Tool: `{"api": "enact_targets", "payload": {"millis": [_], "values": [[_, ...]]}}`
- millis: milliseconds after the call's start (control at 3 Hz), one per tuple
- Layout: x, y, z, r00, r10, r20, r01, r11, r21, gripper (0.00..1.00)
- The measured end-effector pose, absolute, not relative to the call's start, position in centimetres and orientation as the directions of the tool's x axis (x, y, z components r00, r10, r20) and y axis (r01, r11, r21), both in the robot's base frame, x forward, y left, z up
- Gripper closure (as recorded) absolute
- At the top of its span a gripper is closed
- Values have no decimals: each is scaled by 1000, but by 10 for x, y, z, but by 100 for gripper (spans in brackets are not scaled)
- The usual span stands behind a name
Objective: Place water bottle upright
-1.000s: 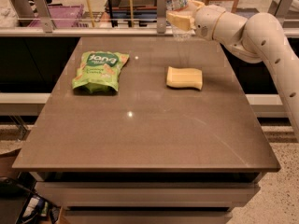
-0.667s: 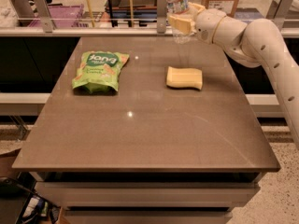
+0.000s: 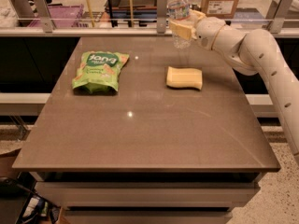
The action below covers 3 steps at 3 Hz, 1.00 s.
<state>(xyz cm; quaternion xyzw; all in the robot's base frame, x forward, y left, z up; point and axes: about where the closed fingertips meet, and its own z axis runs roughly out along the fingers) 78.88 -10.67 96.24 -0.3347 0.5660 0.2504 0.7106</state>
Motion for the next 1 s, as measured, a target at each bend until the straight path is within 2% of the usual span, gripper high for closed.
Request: {"api": "enact_targets", "payload": {"millis": [1000], "values": [[785,-124,927,211,9,-977,-724,673,-151,100]]}}
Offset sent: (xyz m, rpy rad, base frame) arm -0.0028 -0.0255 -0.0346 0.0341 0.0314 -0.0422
